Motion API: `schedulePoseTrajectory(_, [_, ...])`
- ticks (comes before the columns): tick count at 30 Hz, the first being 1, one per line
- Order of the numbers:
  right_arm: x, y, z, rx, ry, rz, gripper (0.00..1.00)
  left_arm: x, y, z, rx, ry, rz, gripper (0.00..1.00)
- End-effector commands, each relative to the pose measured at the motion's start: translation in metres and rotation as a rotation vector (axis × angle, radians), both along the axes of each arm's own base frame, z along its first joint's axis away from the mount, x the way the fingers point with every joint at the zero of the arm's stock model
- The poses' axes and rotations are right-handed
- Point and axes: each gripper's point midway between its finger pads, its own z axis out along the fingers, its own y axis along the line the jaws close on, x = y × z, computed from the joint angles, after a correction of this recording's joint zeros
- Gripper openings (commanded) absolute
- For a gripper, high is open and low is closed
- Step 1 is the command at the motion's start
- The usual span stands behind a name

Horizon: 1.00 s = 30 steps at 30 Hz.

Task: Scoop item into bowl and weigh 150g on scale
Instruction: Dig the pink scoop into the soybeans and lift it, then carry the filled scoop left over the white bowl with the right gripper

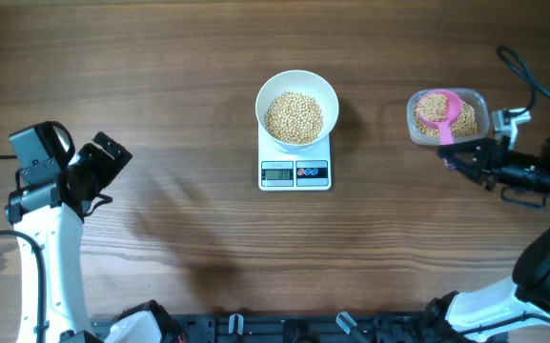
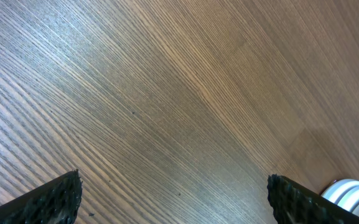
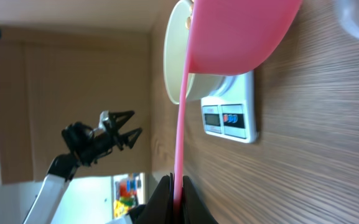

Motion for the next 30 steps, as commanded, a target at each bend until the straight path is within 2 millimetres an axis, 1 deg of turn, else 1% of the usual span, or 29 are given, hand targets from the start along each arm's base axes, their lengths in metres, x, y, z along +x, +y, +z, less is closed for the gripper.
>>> schedulePoseTrajectory(1, [0.010,0.024,0.015,0.056,-0.080,0.053,0.04,0.000,0.000,0.000,0.001,-0.004,-0.017,1.00])
schedulePoseTrajectory(8, [0.021,0.073,0.042,0.122,-0.138,0.174,0.04,0.000,0.000,0.000,0.002,-0.004,-0.017,1.00])
schedulePoseTrajectory(14, [0.032,0.111,0.054,0.114,-0.126,0.283,0.05,0.000,0.000,0.000,0.002,-0.004,-0.017,1.00])
schedulePoseTrajectory(15, [0.034,0.115,0.053,0.104,-0.120,0.293,0.05,0.000,0.000,0.000,0.001,-0.004,-0.017,1.00])
schedulePoseTrajectory(19, [0.047,0.134,0.027,-0.056,-0.012,0.320,0.04,0.000,0.000,0.000,0.001,-0.004,-0.017,1.00])
schedulePoseTrajectory(22, [0.051,0.153,0.026,-0.075,-0.044,0.356,0.05,0.000,0.000,0.000,0.001,-0.004,-0.017,1.00])
schedulePoseTrajectory(24, [0.053,0.160,0.022,-0.103,-0.047,0.364,0.05,0.000,0.000,0.000,0.001,-0.004,-0.017,1.00])
schedulePoseTrajectory(26, [0.055,0.164,0.013,-0.165,-0.046,0.371,0.04,0.000,0.000,0.000,0.002,-0.004,-0.017,1.00])
schedulePoseTrajectory(28, [0.056,0.167,-0.002,-0.271,-0.052,0.384,0.05,0.000,0.000,0.000,0.001,-0.004,-0.017,1.00])
schedulePoseTrajectory(30, [0.055,0.172,-0.009,-0.328,-0.063,0.403,0.04,0.000,0.000,0.000,0.002,-0.004,-0.017,1.00])
